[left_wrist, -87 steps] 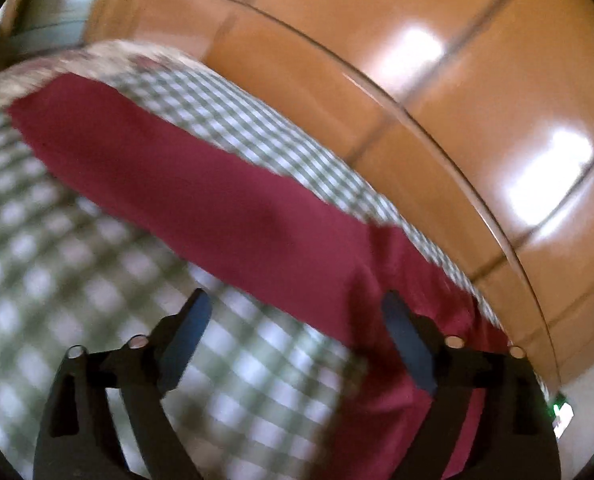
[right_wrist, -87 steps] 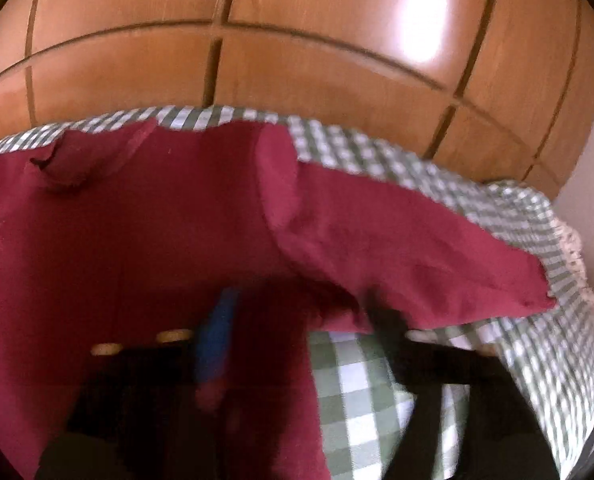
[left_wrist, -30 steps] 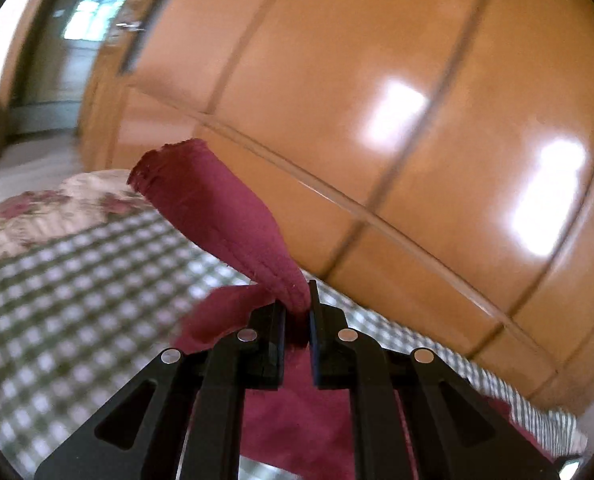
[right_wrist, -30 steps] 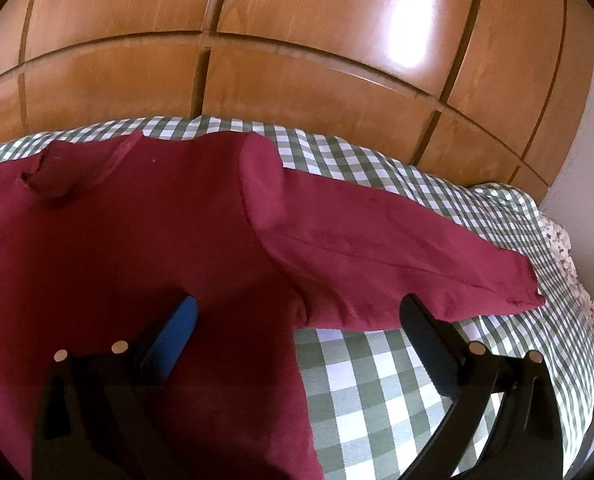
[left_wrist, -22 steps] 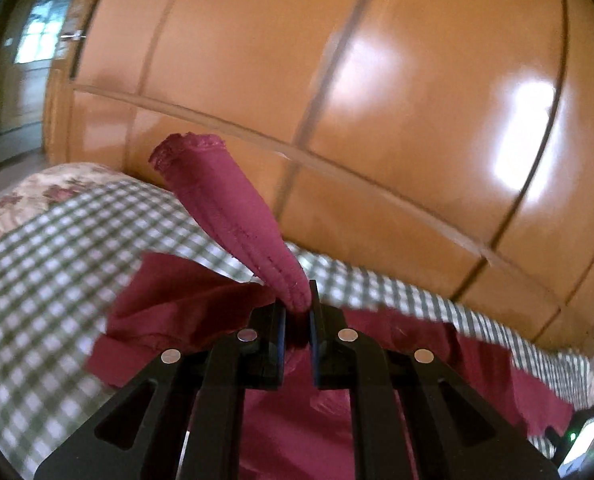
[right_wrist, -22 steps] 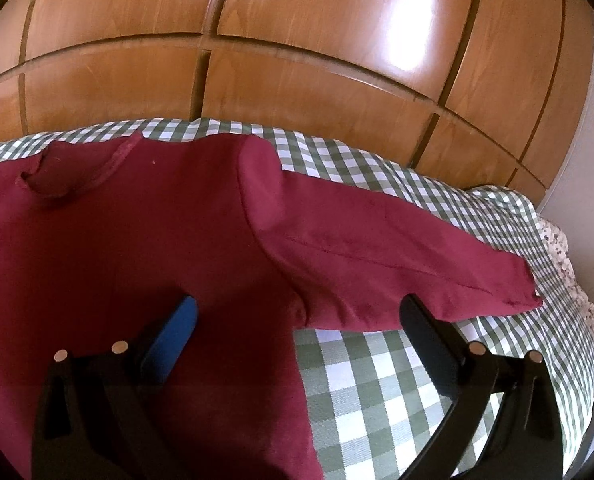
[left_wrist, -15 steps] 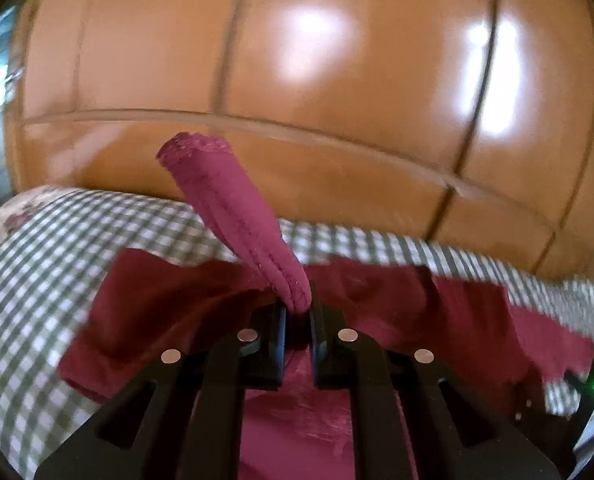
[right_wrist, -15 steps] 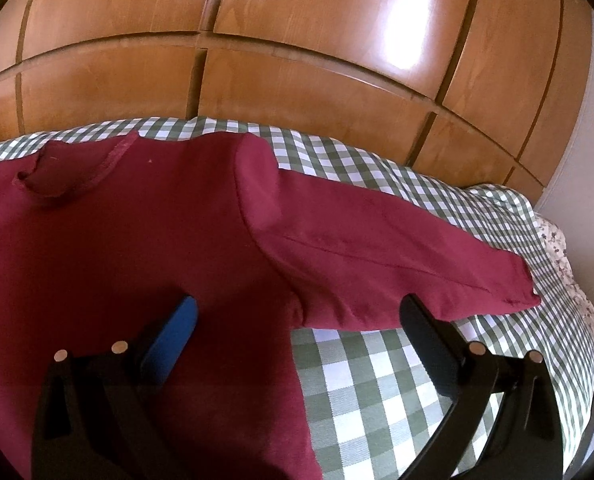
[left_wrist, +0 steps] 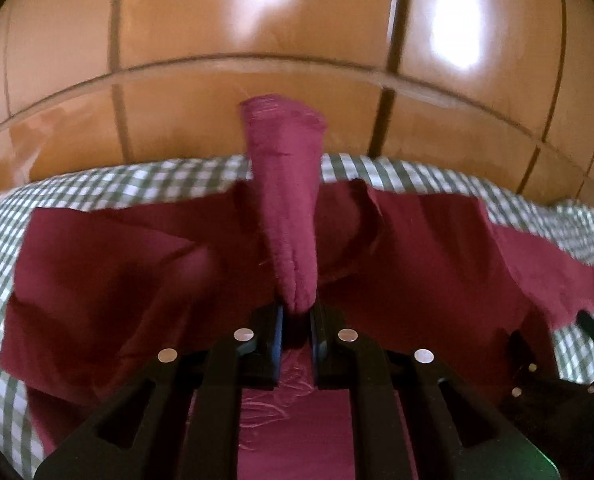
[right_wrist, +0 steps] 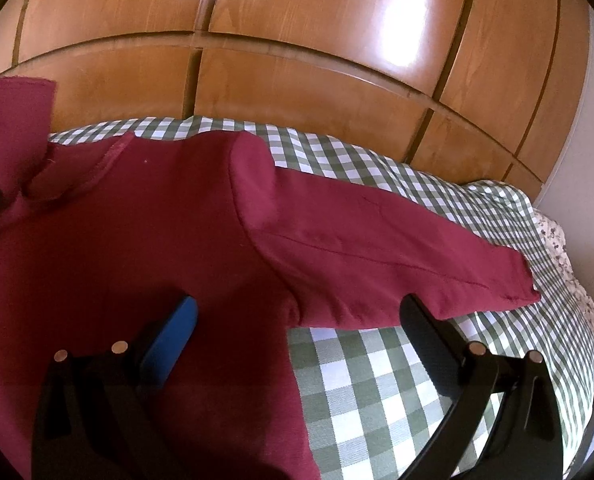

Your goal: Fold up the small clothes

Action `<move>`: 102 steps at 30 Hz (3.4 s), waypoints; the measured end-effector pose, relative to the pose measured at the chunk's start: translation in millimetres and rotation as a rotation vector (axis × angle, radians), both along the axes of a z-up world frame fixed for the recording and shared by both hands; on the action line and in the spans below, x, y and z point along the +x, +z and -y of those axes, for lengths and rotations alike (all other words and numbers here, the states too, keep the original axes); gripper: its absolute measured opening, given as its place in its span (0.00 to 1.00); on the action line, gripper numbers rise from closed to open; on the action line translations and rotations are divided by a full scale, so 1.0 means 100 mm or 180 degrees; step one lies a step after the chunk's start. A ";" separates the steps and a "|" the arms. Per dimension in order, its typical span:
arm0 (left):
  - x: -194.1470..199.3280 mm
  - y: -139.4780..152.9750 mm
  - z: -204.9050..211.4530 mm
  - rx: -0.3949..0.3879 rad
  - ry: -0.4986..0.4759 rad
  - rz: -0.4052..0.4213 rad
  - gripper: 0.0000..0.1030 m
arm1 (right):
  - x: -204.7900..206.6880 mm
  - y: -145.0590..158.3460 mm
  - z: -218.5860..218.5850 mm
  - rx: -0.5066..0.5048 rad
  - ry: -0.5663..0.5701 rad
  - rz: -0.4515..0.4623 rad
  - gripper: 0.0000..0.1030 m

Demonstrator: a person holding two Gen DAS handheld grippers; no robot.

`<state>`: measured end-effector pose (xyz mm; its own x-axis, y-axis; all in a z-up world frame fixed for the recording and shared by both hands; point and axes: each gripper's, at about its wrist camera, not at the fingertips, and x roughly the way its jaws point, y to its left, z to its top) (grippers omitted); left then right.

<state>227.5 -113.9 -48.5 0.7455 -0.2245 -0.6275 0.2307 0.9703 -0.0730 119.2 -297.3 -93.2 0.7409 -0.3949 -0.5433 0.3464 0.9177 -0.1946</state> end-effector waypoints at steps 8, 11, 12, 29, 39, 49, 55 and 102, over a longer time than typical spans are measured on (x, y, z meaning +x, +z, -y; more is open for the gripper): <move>-0.11 -0.04 0.03 -0.0179 -0.0339 -0.0079 0.74 | 0.00 -0.01 0.01 0.0022 -0.0007 -0.0006 0.98; -0.26 0.04 -0.13 -0.0297 -0.0375 0.0052 0.74 | 0.00 -0.01 0.02 0.0028 -0.0009 -0.0010 0.98; -0.30 0.06 -0.19 -0.0325 -0.0354 0.0095 0.74 | 0.00 -0.01 0.02 0.0028 -0.0009 -0.0009 0.98; -0.15 -0.21 -1.69 -0.0299 0.1685 -0.0098 0.74 | -0.07 0.06 0.02 0.0066 0.0040 0.0138 0.98; -0.16 -0.26 -1.71 -0.0389 0.1624 -0.0183 0.79 | -0.01 -0.04 0.33 0.1204 0.0531 -0.0176 0.98; -0.22 -0.26 -1.73 -0.0450 0.1599 -0.0149 0.79 | -0.60 -0.21 1.79 0.3206 -0.0230 0.0738 0.52; -0.21 -0.26 -1.72 -0.0439 0.1602 -0.0166 0.82 | -0.65 -0.34 2.39 0.3644 -0.0671 0.1133 0.41; -0.11 -0.34 -1.72 -0.0429 0.1627 -0.0262 0.87 | 0.00 0.94 1.85 0.2458 -0.0064 0.1129 0.06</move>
